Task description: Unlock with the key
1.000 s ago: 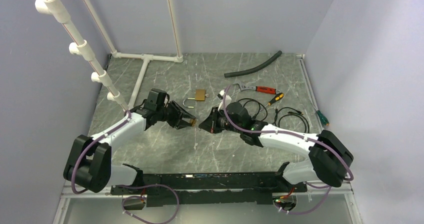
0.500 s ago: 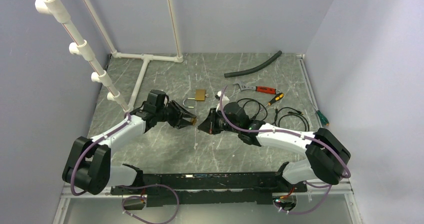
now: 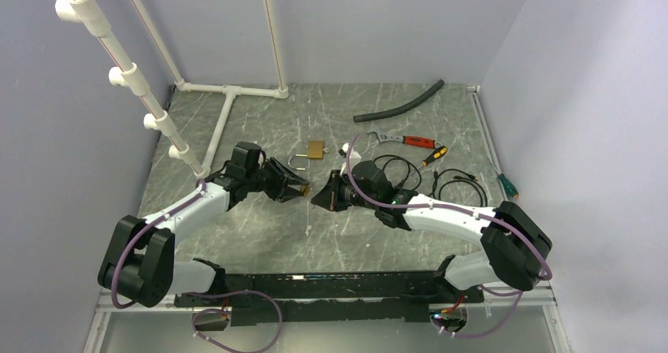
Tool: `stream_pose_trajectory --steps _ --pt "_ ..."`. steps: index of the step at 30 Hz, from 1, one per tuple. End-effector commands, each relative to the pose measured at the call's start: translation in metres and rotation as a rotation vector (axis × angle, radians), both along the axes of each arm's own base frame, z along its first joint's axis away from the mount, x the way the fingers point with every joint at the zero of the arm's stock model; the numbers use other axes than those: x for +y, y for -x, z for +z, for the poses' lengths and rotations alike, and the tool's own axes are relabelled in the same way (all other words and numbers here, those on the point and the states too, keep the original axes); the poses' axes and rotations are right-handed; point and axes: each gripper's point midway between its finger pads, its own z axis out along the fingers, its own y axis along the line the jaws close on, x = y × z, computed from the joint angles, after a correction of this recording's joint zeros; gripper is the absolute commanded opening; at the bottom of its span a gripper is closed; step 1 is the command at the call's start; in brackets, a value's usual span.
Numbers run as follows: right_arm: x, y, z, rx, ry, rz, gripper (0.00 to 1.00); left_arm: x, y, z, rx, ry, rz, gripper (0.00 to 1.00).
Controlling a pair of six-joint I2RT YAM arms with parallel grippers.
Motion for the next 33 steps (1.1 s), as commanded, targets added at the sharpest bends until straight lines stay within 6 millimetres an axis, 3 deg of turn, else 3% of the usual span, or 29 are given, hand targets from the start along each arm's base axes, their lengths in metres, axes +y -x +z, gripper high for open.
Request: stream_pose_trajectory --steps 1,33 --pt "0.009 -0.003 0.021 -0.061 -0.06 0.021 0.0 -0.005 -0.007 0.016 -0.077 0.031 -0.006 0.0" --pt "0.008 -0.024 0.015 -0.088 -0.014 -0.06 0.0 -0.009 -0.002 0.013 -0.079 0.052 -0.038 0.0"
